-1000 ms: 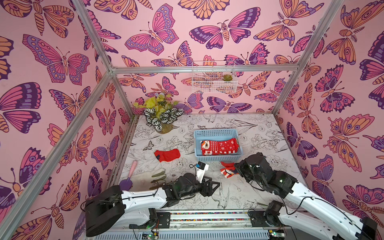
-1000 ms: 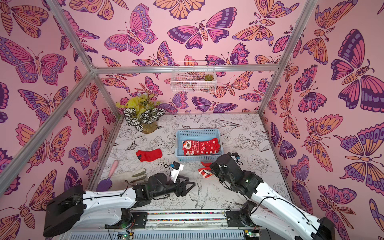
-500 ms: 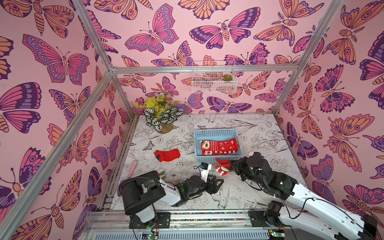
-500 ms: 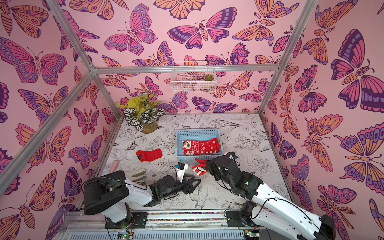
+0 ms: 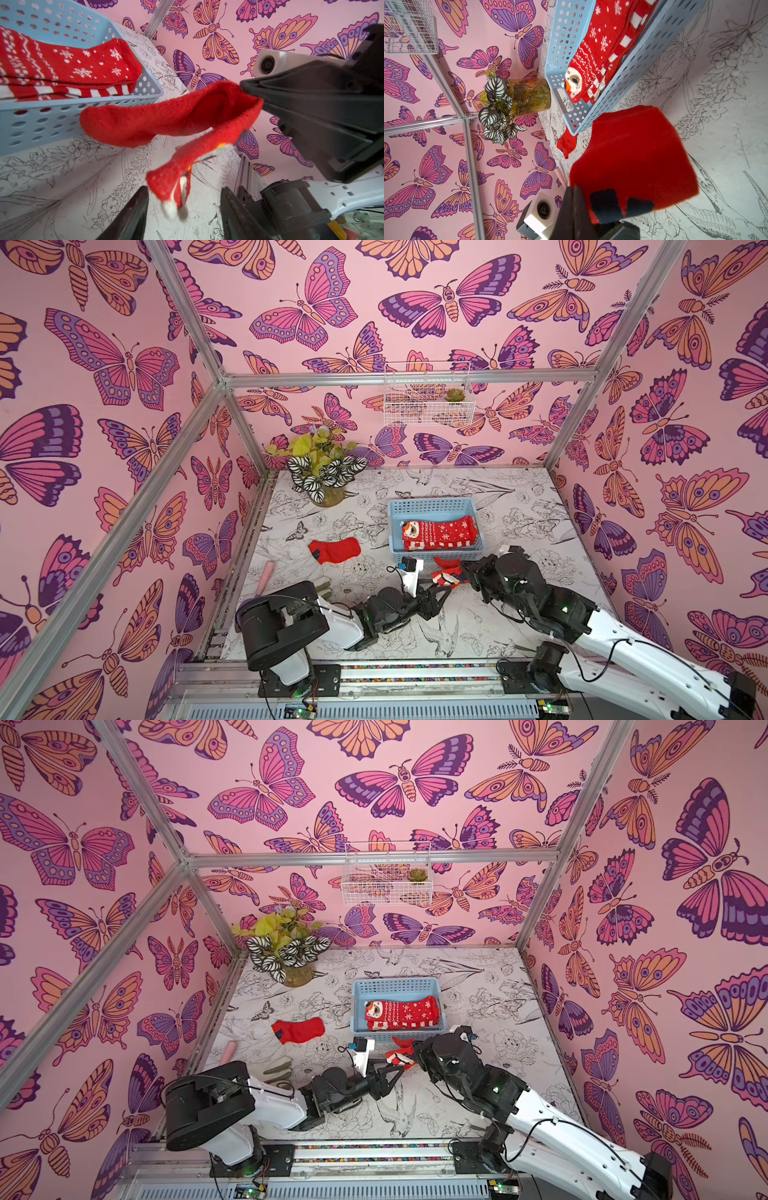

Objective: Place the socks together as a pair
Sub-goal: Flatten out the sock at the center of the board.

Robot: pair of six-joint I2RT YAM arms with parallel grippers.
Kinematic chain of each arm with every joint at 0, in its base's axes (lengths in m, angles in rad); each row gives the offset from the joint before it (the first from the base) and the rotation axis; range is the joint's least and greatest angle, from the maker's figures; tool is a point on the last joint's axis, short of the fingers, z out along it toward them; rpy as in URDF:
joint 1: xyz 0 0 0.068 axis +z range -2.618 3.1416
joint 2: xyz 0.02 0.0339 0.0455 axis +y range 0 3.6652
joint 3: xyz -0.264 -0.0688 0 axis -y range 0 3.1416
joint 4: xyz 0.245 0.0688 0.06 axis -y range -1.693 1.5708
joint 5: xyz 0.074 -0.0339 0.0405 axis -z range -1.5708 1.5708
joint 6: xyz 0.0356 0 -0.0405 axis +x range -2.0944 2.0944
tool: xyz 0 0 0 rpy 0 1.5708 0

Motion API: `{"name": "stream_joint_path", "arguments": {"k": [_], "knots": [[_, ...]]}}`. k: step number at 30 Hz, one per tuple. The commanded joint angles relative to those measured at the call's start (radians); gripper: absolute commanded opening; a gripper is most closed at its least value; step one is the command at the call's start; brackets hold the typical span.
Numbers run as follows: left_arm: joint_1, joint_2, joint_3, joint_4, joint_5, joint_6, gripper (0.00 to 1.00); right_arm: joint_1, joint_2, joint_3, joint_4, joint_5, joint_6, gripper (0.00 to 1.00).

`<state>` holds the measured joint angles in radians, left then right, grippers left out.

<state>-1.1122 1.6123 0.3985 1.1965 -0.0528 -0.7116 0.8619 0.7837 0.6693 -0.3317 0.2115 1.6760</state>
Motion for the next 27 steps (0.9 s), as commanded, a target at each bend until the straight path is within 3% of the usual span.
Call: {"name": "stream_joint_path", "arguments": {"k": [1, 10, 14, 21, 24, 27], "knots": [[0.005, 0.015, 0.033, 0.002, -0.010, 0.023, 0.50, 0.011, -0.012, -0.008, 0.008, 0.015, 0.008, 0.00], [0.004, -0.015, 0.068, -0.088, 0.027, 0.017, 0.14, 0.011, -0.078, -0.022, -0.076, 0.082, -0.001, 0.00], [-0.005, -0.048, 0.099, -0.170, 0.086, 0.018, 0.01, 0.011, -0.141, -0.008, -0.191, 0.183, -0.046, 0.00], [-0.034, -0.131, 0.196, -0.413, 0.272, 0.029, 0.00, 0.010, -0.188, 0.122, -0.564, 0.476, -0.233, 0.00], [-0.034, -0.154, 0.217, -0.500, 0.344, 0.010, 0.00, 0.009, -0.159, 0.168, -0.667, 0.522, -0.279, 0.00], [-0.031, -0.175, 0.201, -0.551, 0.371, -0.023, 0.00, 0.009, -0.106, 0.147, -0.633, 0.488, -0.312, 0.00]]}}
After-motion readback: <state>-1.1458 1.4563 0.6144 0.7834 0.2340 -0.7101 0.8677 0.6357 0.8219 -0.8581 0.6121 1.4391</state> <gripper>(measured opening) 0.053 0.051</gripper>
